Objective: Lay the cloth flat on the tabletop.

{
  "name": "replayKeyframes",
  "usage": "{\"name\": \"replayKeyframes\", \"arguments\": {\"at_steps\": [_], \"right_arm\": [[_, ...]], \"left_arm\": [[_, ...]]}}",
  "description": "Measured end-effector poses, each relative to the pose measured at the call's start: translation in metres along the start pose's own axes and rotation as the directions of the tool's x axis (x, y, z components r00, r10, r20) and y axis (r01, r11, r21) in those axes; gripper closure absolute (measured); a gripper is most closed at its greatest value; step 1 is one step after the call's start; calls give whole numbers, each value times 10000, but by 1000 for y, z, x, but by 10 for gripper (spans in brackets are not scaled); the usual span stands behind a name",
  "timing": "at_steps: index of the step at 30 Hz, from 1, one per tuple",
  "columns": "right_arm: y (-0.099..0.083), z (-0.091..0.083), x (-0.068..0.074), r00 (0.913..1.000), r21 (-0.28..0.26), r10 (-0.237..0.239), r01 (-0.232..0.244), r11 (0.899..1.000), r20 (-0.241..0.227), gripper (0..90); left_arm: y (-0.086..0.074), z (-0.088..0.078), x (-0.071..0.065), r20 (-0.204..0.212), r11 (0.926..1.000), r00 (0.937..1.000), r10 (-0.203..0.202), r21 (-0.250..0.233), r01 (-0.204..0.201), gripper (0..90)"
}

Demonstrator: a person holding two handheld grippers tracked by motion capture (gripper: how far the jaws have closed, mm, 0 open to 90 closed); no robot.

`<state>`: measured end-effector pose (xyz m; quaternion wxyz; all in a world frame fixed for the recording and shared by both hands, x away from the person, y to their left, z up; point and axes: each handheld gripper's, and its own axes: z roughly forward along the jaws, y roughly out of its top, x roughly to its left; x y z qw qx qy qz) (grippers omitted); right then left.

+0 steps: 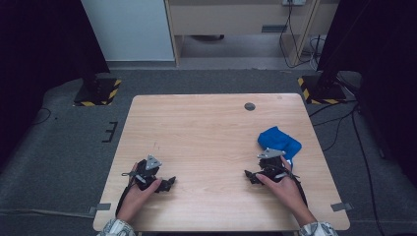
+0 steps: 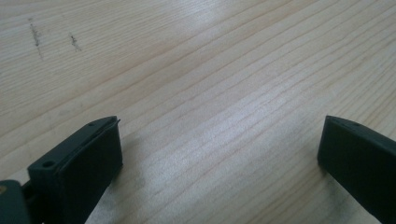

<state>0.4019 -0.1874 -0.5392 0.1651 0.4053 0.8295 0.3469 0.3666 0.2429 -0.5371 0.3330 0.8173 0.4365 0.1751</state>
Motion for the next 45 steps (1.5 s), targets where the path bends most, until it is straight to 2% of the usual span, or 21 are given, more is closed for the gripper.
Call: {"name": "replayKeyframes", "arguments": {"at_steps": [14,18,19,21,24,28,29,30,33,35,36,37,40,43,44,45], "right_arm": [[1,0,-1,9999,90,-63,64,9999,-82,31],[4,-1,0,9998,235,-197,198,9995,-47,75],[9,-7,4,9984,49,-561,561,9984,-29,76],[13,-12,6,9961,-154,-882,883,9960,57,95],[23,-23,4,9977,-634,-671,676,9957,96,102],[32,-40,-3,9989,-1340,-460,460,9899,27,116],[32,-40,-3,9989,-1340,-460,460,9899,27,116],[35,-46,-9,9985,-1552,-467,508,9866,297,118],[38,-51,-15,9983,-1668,-289,370,9853,506,117],[40,-53,-19,9952,-1679,-311,466,9847,933,118],[40,-53,-19,9952,-1679,-311,466,9847,933,118],[45,-55,-26,9914,-1681,-312,526,9844,1271,117],[49,-55,-33,9916,-1737,-138,363,9841,1287,117],[58,-53,-50,9864,-1907,180,137,9816,1635,129],[58,-53,-50,9864,-1907,180,137,9816,1635,129],[59,-53,-59,9847,-1901,440,-112,9817,1688,129]], "left_arm": [[3,3,1,-19,10000,10000,26,5,-26,0],[2,2,-1,-65,10000,10000,2,-7,-2,0],[1,1,-1,-29,10000,10000,33,4,-33,0],[2,1,0,10,10000,10000,47,5,-47,0],[2,1,0,16,10000,10000,52,9,-52,0],[1,1,0,15,10000,10000,58,9,-58,0],[1,1,0,15,10000,10000,58,9,-58,0],[1,1,0,21,10000,10000,56,10,-56,0],[1,1,0,32,10000,10000,62,5,-62,0],[1,1,0,35,10000,10000,67,8,-67,0],[1,1,0,35,10000,10000,67,8,-67,0],[1,1,0,53,10000,10000,80,4,-80,0],[1,1,0,82,9999,9999,112,7,-112,0],[1,1,0,79,9999,9999,128,10,-128,0],[1,1,0,79,9999,9999,128,10,-128,0],[0,0,0,77,9999,9999,129,19,-129,0]]}}
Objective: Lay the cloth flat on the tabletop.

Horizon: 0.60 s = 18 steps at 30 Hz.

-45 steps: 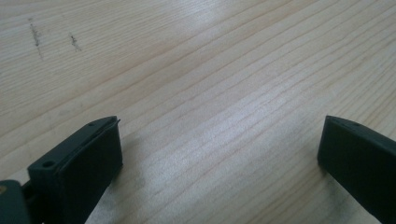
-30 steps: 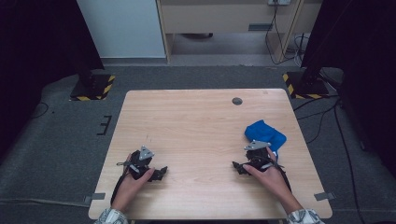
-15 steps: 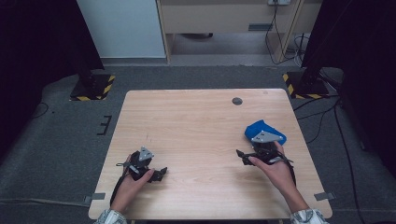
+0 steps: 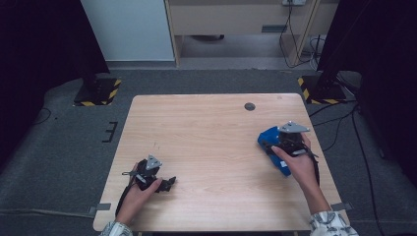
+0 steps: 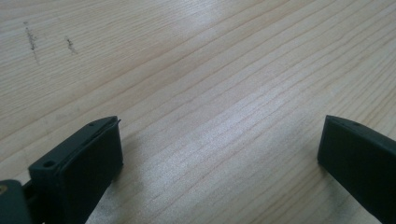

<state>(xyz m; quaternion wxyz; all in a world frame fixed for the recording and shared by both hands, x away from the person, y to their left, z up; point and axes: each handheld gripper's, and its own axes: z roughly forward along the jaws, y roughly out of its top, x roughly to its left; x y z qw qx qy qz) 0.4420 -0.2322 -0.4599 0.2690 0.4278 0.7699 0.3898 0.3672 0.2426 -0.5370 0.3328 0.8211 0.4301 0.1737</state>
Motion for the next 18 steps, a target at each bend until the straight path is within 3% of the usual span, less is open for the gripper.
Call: {"name": "replayKeyframes", "arguments": {"at_steps": [6,7,13,18], "right_arm": [[-12,-2,-19,9963,-185,850,-848,9962,117,177],[-18,0,-25,9948,9,1017,-1017,9948,19,193],[-32,15,-31,9942,373,1072,-1075,9935,105,165],[-42,26,-29,9931,841,1165,-1152,9898,-101,158]], "left_arm": [[0,0,0,2,10000,10000,0,-1,0,0],[0,0,0,2,10000,10000,-3,0,3,0],[0,0,0,2,10000,10000,-4,-1,4,0],[0,0,0,22,10000,10000,9,-7,-9,0]]}}
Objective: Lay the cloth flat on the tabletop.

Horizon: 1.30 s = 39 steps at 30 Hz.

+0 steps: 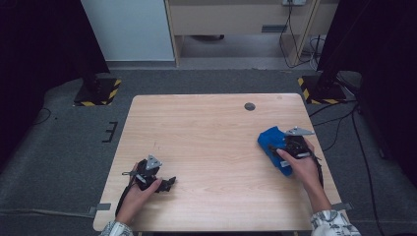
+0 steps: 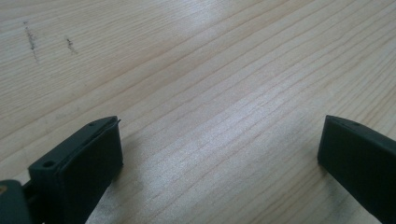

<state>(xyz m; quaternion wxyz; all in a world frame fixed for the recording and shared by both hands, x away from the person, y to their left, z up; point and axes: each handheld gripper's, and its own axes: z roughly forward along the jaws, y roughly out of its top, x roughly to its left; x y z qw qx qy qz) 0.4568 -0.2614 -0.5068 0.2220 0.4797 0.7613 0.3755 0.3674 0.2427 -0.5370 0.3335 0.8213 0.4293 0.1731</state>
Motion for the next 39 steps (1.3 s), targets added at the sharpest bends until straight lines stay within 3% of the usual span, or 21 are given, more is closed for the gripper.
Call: {"name": "replayKeyframes", "arguments": {"at_steps": [3,9,13,14,17,19,22,29,35,36,39], "right_arm": [[-4,7,3,9987,273,72,-59,9996,-495,217],[-10,11,3,9979,530,79,-44,9986,-645,280],[-15,13,3,9956,614,-38,96,9981,-931,431],[-15,13,3,9956,614,-38,96,9981,-931,431],[-16,12,1,9914,554,168,-97,9984,-1299,597],[-16,12,1,9915,513,129,-63,9987,-1297,620],[-15,8,1,9916,290,158,-122,9995,-1281,671],[-2,-5,12,9875,-488,125,-204,9986,-1572,682],[16,-17,35,9793,-1229,-8,-245,9921,-2023,684],[23,-21,47,9784,-1545,-159,-165,9879,-2062,685],[31,-24,61,9716,-1793,-147,-287,9834,-2360,684]], "left_arm": [[0,0,0,16,10000,10000,14,2,-14,0],[0,0,0,17,10000,10000,16,3,-16,0],[0,0,0,18,10000,10000,17,1,-17,0],[0,0,0,18,10000,10000,17,1,-17,0],[0,0,0,18,10000,10000,19,3,-19,0],[0,0,0,19,10000,10000,19,4,-19,0],[0,0,0,22,10000,10000,22,4,-22,0],[0,0,1,52,10000,10000,49,1,-49,0],[0,0,1,59,10000,10000,57,0,-57,0],[0,0,1,61,10000,10000,60,1,-60,0],[0,0,1,61,10000,10000,60,0,-60,0]]}}
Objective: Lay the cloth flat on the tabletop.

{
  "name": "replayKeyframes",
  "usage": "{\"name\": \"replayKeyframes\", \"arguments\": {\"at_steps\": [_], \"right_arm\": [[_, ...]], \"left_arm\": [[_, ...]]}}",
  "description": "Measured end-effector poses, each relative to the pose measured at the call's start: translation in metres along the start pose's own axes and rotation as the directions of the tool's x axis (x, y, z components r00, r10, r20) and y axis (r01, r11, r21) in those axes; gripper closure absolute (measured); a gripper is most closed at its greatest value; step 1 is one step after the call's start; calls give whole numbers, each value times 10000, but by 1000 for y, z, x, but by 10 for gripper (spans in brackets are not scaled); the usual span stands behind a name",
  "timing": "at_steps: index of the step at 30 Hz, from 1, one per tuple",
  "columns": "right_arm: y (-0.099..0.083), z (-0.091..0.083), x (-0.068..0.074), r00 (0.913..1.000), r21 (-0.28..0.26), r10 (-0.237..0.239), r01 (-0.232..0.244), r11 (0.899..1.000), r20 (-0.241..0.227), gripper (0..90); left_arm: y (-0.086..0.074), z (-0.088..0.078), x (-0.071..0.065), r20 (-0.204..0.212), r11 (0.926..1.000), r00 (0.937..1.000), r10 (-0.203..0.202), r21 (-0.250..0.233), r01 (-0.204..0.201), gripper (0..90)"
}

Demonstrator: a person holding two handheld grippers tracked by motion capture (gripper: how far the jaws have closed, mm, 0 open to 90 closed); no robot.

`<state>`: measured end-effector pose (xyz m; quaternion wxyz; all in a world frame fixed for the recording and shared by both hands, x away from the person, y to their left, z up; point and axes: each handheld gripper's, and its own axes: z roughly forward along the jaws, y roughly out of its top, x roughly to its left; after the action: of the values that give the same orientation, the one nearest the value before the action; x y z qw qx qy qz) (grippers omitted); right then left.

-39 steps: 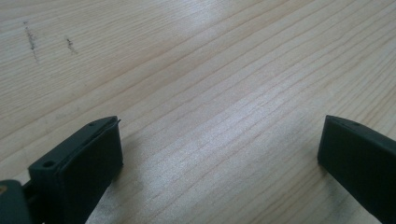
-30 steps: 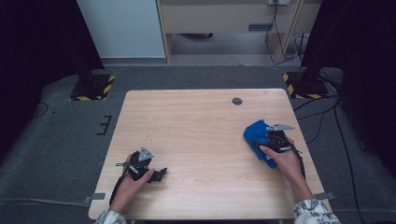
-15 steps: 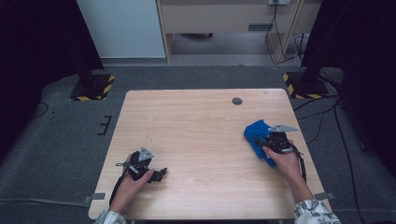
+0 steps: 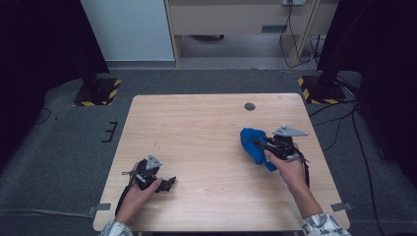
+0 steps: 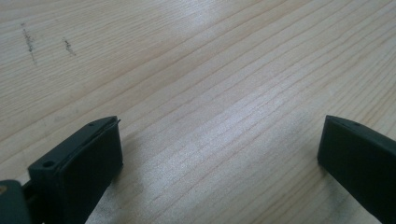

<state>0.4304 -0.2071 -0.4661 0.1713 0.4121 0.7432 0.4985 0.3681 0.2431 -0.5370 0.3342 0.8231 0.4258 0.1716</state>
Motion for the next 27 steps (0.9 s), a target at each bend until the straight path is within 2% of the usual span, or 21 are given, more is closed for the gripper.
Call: {"name": "replayKeyframes", "arguments": {"at_steps": [2,3,8,9,10,15,17,22,23,27], "right_arm": [[2,2,5,9999,-7,-20,19,10000,-150,684],[6,7,17,9994,55,-60,62,10000,-335,684],[12,20,44,9962,272,-257,280,9992,-829,681],[12,20,44,9962,272,-257,280,9992,-829,681],[12,26,53,9944,370,-327,365,9986,-1008,680],[10,38,65,9905,569,-136,215,9981,-1366,675],[10,50,75,9868,683,-9,121,9976,-1620,669],[5,69,84,9886,1049,-265,423,9936,-1479,662],[-3,81,84,9908,1396,-338,522,9888,-1314,655],[-18,94,84,9933,2003,-333,552,9782,-1111,620]], "left_arm": [[0,0,0,1,10000,10000,-1,0,1,0],[0,0,0,0,10000,10000,1,1,-1,0],[0,0,0,3,10000,10000,0,1,0,0],[0,0,0,3,10000,10000,0,1,0,0],[0,0,0,4,10000,10000,1,2,-1,0],[0,0,0,3,10000,10000,1,1,-1,0],[0,0,0,6,10000,10000,7,0,-7,0],[0,0,0,6,10000,10000,4,0,-4,0],[0,0,0,5,10000,10000,6,-1,-6,0],[0,0,0,5,10000,10000,6,-1,-6,0]]}}
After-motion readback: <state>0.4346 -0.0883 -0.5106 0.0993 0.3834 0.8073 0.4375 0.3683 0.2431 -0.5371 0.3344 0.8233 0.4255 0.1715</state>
